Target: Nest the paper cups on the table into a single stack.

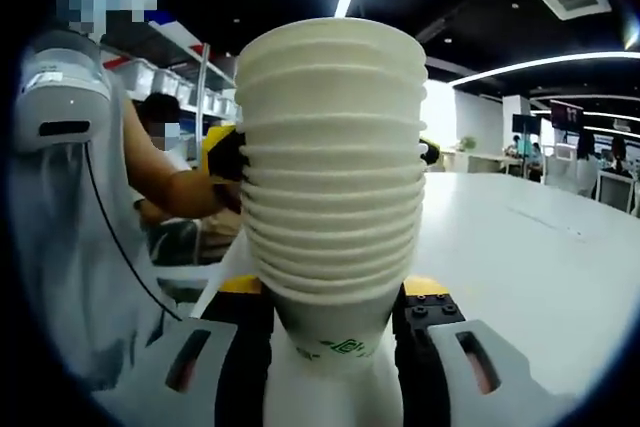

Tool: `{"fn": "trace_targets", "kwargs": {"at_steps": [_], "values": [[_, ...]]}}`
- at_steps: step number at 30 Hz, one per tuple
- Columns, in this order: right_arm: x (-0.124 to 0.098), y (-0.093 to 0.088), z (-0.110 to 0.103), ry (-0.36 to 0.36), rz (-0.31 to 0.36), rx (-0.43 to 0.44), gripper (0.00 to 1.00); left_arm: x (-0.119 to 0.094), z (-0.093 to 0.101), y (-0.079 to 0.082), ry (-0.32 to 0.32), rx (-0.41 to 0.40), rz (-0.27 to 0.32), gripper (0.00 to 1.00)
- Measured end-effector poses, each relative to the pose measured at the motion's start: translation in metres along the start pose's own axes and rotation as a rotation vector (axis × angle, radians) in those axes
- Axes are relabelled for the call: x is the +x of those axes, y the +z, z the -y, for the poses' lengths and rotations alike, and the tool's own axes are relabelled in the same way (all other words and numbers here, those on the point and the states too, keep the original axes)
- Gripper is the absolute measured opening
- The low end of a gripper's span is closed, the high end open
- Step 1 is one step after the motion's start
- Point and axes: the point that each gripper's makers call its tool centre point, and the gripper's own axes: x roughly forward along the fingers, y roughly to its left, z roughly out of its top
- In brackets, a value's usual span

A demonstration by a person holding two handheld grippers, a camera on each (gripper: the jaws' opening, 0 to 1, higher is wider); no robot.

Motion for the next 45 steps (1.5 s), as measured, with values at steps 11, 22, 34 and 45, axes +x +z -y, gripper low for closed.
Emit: {"fn": "trace_targets", "kwargs": {"at_steps": [11,22,34,45], "values": [[-0.003,0.019,0.008,-0.004,-0.009,-0.004,0.50,0.001,-0.006,0.019,-0.002,-0.001,-0.006,0.55],[0.001,0.045,0.025,-0.004,0.008,-0.011,0.49,-0.001,-0.024,0.044,0.020,0.006,0.020,0.55],[0.003,0.058,0.045,-0.019,0.006,-0.030,0.50,-0.001,-0.043,0.055,0.046,0.012,0.001,0.55],[-0.003,0.066,0.067,-0.050,0.001,-0.067,0.50,0.010,-0.056,0.064,0.041,0.077,-0.008,0.55]]}}
